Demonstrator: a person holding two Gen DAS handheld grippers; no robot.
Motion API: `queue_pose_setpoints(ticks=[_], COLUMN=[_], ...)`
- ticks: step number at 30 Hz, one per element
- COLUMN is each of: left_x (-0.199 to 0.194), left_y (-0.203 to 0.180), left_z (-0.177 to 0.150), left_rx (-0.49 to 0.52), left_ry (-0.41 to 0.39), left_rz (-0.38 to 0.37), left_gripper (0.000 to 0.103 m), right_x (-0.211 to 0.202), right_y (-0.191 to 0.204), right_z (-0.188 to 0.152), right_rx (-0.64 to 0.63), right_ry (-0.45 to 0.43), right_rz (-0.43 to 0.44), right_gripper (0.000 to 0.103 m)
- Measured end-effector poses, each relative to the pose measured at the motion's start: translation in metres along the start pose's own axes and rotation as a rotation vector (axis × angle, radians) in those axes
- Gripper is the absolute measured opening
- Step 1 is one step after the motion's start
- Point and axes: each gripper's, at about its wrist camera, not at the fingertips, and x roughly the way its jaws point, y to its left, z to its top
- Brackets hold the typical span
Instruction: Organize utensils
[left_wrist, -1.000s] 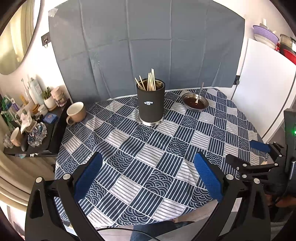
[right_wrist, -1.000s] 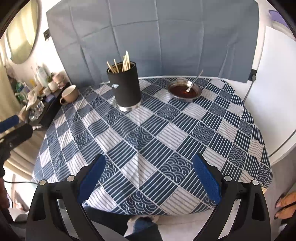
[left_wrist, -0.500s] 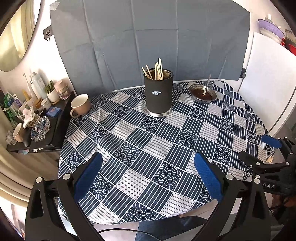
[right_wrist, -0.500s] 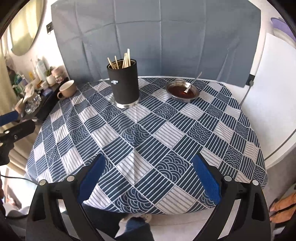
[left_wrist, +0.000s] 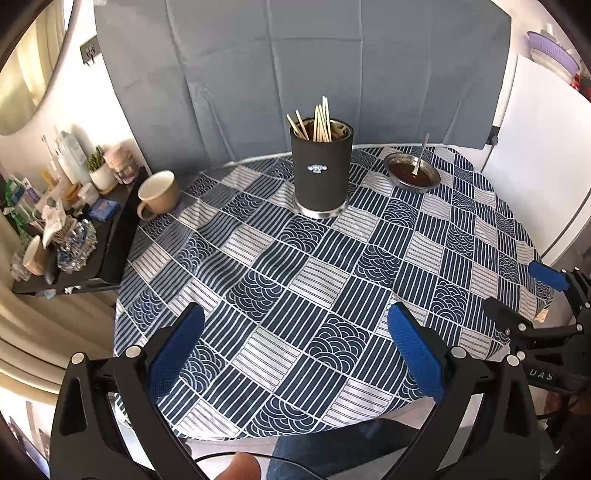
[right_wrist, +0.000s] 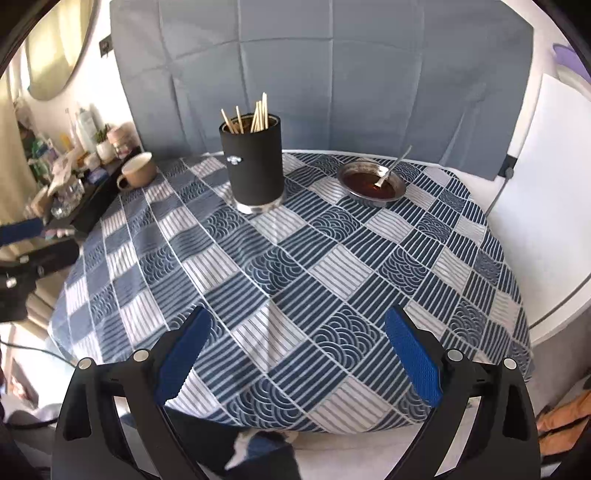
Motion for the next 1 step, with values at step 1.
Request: queue_pose_setpoints(ticks=[1], left_x=[0.0042], left_y=[0.0021], left_z=[0.0029], left_rx=[-0.004], left_ry=[0.006], left_rz=[0.002], left_gripper=[0.097], right_x=[0.0024], right_y=[-0.0014], right_z=[0.001], right_rx=[-0.011], right_ry=[0.001], right_rz=[-0.009], right_gripper=[0.091])
